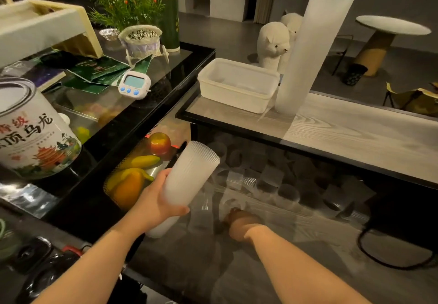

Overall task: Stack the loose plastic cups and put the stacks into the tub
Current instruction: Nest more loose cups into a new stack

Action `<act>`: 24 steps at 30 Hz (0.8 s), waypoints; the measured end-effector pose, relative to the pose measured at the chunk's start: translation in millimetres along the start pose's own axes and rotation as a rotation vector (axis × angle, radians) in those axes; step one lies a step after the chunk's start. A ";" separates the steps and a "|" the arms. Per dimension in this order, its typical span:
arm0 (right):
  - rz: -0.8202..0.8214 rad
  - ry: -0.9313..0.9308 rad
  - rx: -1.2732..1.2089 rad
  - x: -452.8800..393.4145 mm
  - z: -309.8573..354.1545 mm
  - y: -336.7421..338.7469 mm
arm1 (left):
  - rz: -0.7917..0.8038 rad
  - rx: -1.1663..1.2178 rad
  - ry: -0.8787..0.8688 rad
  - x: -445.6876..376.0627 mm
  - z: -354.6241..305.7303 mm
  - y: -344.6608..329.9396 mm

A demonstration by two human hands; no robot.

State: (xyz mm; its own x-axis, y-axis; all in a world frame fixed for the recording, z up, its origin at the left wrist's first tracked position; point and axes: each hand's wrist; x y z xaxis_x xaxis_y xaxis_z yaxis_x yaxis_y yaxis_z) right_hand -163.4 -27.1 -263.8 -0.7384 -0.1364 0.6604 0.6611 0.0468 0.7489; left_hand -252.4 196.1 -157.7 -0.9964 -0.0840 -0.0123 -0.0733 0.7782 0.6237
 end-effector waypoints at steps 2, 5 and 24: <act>-0.029 -0.002 0.000 -7.7 -2.4 -4.4 | 0.001 0.018 0.015 -3.5 6.8 2.2; -0.108 -0.012 -0.140 -10.9 -7.1 -11.2 | 0.003 0.026 0.030 -7.5 17.3 3.2; -0.433 0.489 -1.452 119.7 17.0 135.5 | 0.162 -0.054 -0.044 0.0 28.0 6.8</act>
State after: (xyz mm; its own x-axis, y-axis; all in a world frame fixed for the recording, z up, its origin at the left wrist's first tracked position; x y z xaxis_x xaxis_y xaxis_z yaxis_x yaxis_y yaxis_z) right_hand -164.5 -20.2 -82.4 -0.9733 -0.1920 0.1262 0.1925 -0.9813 -0.0081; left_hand -254.1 218.7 -175.3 -0.9959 0.0686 0.0582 0.0900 0.7450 0.6610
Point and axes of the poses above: each hand's wrist, its own x-axis away from the middle knuckle, its own y-axis out of the back of the hand, z = x × y, and after that the axes turned 13 degrees about -y, right-handed
